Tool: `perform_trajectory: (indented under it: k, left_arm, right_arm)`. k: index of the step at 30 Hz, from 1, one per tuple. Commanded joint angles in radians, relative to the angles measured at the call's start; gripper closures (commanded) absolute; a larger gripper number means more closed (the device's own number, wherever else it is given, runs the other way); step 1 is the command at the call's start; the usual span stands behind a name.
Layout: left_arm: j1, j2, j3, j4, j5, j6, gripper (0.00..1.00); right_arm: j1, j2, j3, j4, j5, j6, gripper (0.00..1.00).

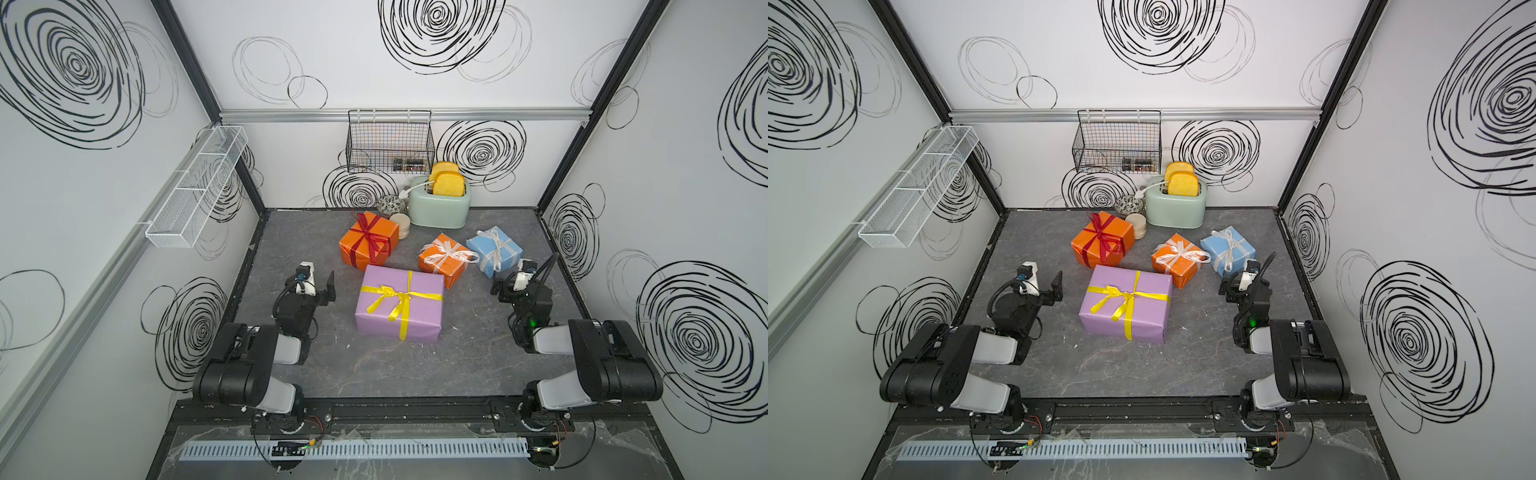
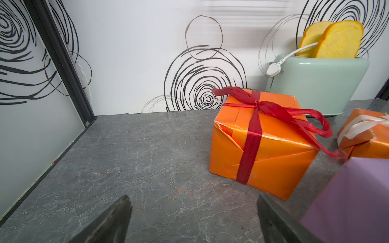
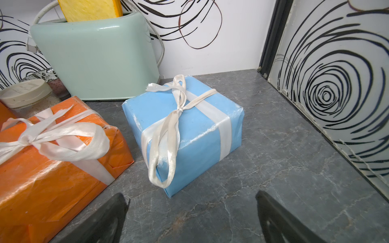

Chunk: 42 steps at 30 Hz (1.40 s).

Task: Untie the ribbon bows on the gift boxes
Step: Untie the ribbon from the gift box.

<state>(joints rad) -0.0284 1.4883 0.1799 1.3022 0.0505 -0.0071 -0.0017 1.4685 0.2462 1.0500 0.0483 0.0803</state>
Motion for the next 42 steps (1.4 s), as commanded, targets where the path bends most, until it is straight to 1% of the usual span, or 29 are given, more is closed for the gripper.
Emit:
perform_trajectory:
  k: [1,2,3,4,6,8,10,11,13,15,16,18,19,20,21,22,23,24,26,27,28,29,31,33,35,37,39,40,42]
  left_arm:
    - [-0.008,-0.002,0.018,0.039,-0.019,0.009,0.04]
    - [-0.011,-0.003,0.016,0.040,-0.024,0.010,0.04]
    - [-0.025,-0.007,0.013,0.046,-0.055,0.013,0.04]
    - [-0.054,-0.012,0.018,0.031,-0.172,0.010,0.04]
    - [-0.091,-0.048,-0.006,0.060,-0.276,0.023,0.04]
    - [-0.133,-0.122,0.007,-0.028,-0.340,0.055,0.04]
    - [-0.191,-0.199,0.046,-0.141,-0.439,0.097,0.04]
    - [-0.226,-0.243,0.059,-0.158,-0.488,0.121,0.04]
    - [-0.278,-0.340,0.064,-0.139,-0.563,0.103,0.04]
    - [-0.310,-0.448,0.063,-0.128,-0.581,0.038,0.04]
    - [-0.325,-0.503,0.063,-0.119,-0.594,-0.026,0.04]
    - [-0.349,-0.602,0.058,-0.101,-0.637,-0.174,0.04]
    - [-0.352,-0.659,0.052,-0.126,-0.637,-0.294,0.04]
    - [-0.325,-0.716,0.049,-0.162,-0.544,-0.408,0.04]
    - [-0.298,-0.734,0.054,-0.169,-0.449,-0.494,0.04]
    - [-0.300,-0.734,0.064,-0.165,-0.401,-0.568,0.04]
    - [-0.310,-0.724,0.072,-0.165,-0.377,-0.641,0.04]
    - [-0.309,-0.712,0.084,-0.162,-0.340,-0.695,0.04]
    - [-0.291,-0.669,0.143,-0.193,-0.215,-0.764,0.04]
    - [-0.286,-0.653,0.198,-0.260,-0.164,-0.774,0.04]
    - [-0.287,-0.633,0.278,-0.413,-0.130,-0.777,0.04]
    - [-0.296,-0.604,0.341,-0.509,-0.105,-0.766,0.04]
    - [-0.319,-0.561,0.388,-0.536,-0.035,-0.749,0.04]
    - [-0.366,-0.521,0.417,-0.536,0.010,-0.756,0.04]
    - [-0.452,-0.462,0.528,-0.693,0.024,-0.689,0.04]
    - [-0.549,-0.406,0.647,-0.896,-0.002,-0.605,0.04]
    - [-0.643,-0.346,0.777,-1.120,-0.032,-0.527,0.04]
    - [-0.692,-0.312,0.844,-1.233,-0.044,-0.487,0.03]
    - [-0.781,-0.256,0.935,-1.410,-0.069,-0.426,0.00]
  right_arm:
    - [0.003,0.010,0.019,0.038,0.010,-0.013,0.02]
    - [0.002,0.010,0.019,0.039,0.010,-0.014,0.02]
    - [0.002,0.009,0.016,0.041,0.011,-0.013,0.02]
    - [0.003,0.005,0.012,0.048,0.009,-0.015,0.02]
    - [0.013,-0.039,0.027,0.011,-0.024,-0.074,0.02]
    - [0.052,-0.128,0.076,-0.171,0.031,-0.073,0.02]
    - [0.095,-0.202,0.093,-0.214,0.067,-0.098,0.02]
    - [0.113,-0.243,0.086,-0.208,0.064,-0.105,0.02]
    - [0.138,-0.310,0.080,-0.231,0.050,-0.097,0.02]
    - [0.157,-0.365,0.080,-0.270,0.089,-0.029,0.02]
    - [0.167,-0.388,0.081,-0.291,0.141,0.043,0.02]
    - [0.164,-0.427,0.108,-0.389,0.197,0.236,0.02]
    - [0.153,-0.448,0.135,-0.471,0.175,0.316,0.02]
    - [0.133,-0.477,0.161,-0.537,0.092,0.343,0.02]
    - [0.116,-0.506,0.182,-0.595,0.019,0.362,0.02]
    - [0.106,-0.545,0.193,-0.634,-0.028,0.383,0.02]
    - [0.105,-0.593,0.171,-0.626,-0.041,0.425,0.02]
    - [0.100,-0.650,0.138,-0.615,-0.021,0.487,0.02]
    - [0.079,-0.793,0.023,-0.571,0.047,0.688,0.02]
    - [0.069,-0.844,-0.038,-0.501,0.043,0.724,0.02]
    - [0.059,-0.898,-0.085,-0.481,0.014,0.739,0.02]
    - [0.057,-0.938,-0.094,-0.525,-0.011,0.742,0.02]
    - [0.083,-0.970,-0.089,-0.592,-0.057,0.723,0.02]
    - [0.138,-0.962,-0.080,-0.655,-0.069,0.710,0.02]
    - [0.214,-0.911,-0.068,-0.674,-0.092,0.653,0.02]
    - [0.308,-0.836,-0.051,-0.691,-0.071,0.617,0.02]
    - [0.409,-0.748,-0.038,-0.660,-0.083,0.560,0.02]
    - [0.466,-0.700,-0.031,-0.646,-0.066,0.533,0.01]
    - [0.561,-0.613,-0.005,-0.622,-0.032,0.470,0.06]
